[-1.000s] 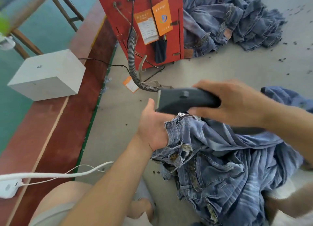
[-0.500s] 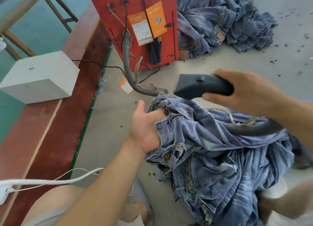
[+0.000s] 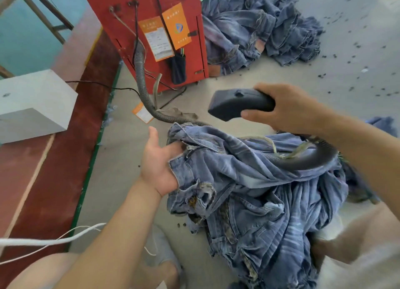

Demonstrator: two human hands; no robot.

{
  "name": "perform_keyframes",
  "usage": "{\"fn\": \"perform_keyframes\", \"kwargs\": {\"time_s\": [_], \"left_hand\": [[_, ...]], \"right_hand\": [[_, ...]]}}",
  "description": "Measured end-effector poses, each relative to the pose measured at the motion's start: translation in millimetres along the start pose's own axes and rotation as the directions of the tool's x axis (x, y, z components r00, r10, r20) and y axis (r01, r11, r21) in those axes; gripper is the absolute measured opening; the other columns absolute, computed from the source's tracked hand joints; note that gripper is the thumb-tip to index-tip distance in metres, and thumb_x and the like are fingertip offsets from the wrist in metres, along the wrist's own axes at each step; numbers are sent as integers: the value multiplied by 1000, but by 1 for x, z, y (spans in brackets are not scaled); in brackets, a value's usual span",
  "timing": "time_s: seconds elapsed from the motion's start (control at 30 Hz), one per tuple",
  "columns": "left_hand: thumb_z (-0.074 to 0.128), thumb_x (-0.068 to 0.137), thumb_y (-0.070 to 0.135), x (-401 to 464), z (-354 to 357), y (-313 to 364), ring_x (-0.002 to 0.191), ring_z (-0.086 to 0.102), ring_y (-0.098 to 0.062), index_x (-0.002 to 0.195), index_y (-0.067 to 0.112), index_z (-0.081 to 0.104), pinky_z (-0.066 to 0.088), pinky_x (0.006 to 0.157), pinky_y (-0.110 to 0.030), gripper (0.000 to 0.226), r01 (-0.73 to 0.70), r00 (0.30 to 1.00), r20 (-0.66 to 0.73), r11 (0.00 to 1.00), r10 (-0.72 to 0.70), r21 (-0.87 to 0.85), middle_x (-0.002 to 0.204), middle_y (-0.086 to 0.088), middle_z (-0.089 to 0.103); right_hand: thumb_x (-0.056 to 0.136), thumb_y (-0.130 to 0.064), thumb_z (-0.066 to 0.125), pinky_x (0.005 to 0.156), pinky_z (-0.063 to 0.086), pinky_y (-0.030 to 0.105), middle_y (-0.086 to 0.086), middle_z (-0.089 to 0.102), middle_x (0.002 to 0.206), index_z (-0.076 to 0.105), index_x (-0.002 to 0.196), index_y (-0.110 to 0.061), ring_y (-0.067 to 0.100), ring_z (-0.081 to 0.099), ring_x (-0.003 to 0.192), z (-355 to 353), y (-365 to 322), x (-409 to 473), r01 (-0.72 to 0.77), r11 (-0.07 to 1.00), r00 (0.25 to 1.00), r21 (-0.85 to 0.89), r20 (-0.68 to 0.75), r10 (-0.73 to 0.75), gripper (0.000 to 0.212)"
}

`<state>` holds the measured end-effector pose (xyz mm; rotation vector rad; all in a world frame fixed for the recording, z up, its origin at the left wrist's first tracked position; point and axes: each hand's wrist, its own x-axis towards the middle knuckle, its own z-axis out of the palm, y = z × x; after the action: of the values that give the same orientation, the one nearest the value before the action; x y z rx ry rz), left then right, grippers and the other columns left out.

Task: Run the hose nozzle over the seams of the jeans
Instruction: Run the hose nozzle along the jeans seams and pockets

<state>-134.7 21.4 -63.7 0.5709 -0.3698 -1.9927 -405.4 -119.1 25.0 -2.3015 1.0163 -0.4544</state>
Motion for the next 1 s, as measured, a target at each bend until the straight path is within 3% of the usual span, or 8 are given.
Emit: {"fn": "perform_keyframes", "kwargs": {"time_s": [0.2,0.4,0.6,0.73,0.8,0.9,0.93,1.0], "left_hand": [[37,94,82,-4,-12,23,146,39,-46,157,1,34,29,121,-60,103,-45,981,-186,998,54,50,159,-28,39],[36,95,79,-7,-10,25,143,45,-46,150,5,50,44,109,-62,94,-55,967,-247,997,65,48,156,-26,44],[38,91,84,-11,-8,12,142,46,-47,147,5,53,46,106,-60,98,-8,960,-281,999,19,41,155,-26,46],[35,93,83,-15,-10,7,136,54,-41,140,9,63,50,104,-56,91,-1,936,-350,991,48,133,146,-20,58],[53,92,65,-16,-11,6,116,66,-34,120,10,76,56,94,-46,66,-31,931,-344,966,120,255,122,-10,72],[81,66,31,-30,-28,6,97,55,-36,101,-7,62,57,84,-42,55,-115,902,-332,894,277,433,103,-16,56],[86,66,26,-37,-31,2,93,61,-35,100,-5,64,59,81,-42,51,-73,935,-267,864,233,499,99,-18,62],[79,86,26,-52,-37,-21,105,69,-28,121,4,68,57,90,-38,43,97,995,-56,822,-79,561,116,-13,72]], "right_hand": [[88,-48,74,61,41,22,-16,63,74,63,108,-33,-1,58,69,10,11,-5,49,974,986,-221,168,-11,27],[86,-48,73,58,36,16,-18,63,72,62,102,-37,-9,58,76,10,18,-10,74,971,977,-229,211,-25,23],[91,-44,75,57,37,14,-16,62,76,63,100,-30,2,58,68,31,12,2,1,992,980,-129,198,24,21],[88,-47,78,60,40,15,-14,59,72,61,92,-26,-2,56,71,26,-1,9,71,997,997,-17,-10,-71,27],[87,-44,80,62,38,10,-22,57,74,58,97,-31,-6,56,71,9,6,10,106,994,988,-12,-115,-107,27],[87,-44,80,67,39,21,-24,57,78,63,113,-33,5,50,67,-16,32,6,103,982,983,-161,-134,-125,33],[87,-44,80,67,39,28,-20,58,80,63,116,-31,9,51,70,-20,43,4,89,970,984,-225,-131,-120,36],[87,-43,80,69,40,31,-11,63,83,63,118,-31,17,55,72,-24,60,0,62,955,988,-291,-116,-100,38]]}}
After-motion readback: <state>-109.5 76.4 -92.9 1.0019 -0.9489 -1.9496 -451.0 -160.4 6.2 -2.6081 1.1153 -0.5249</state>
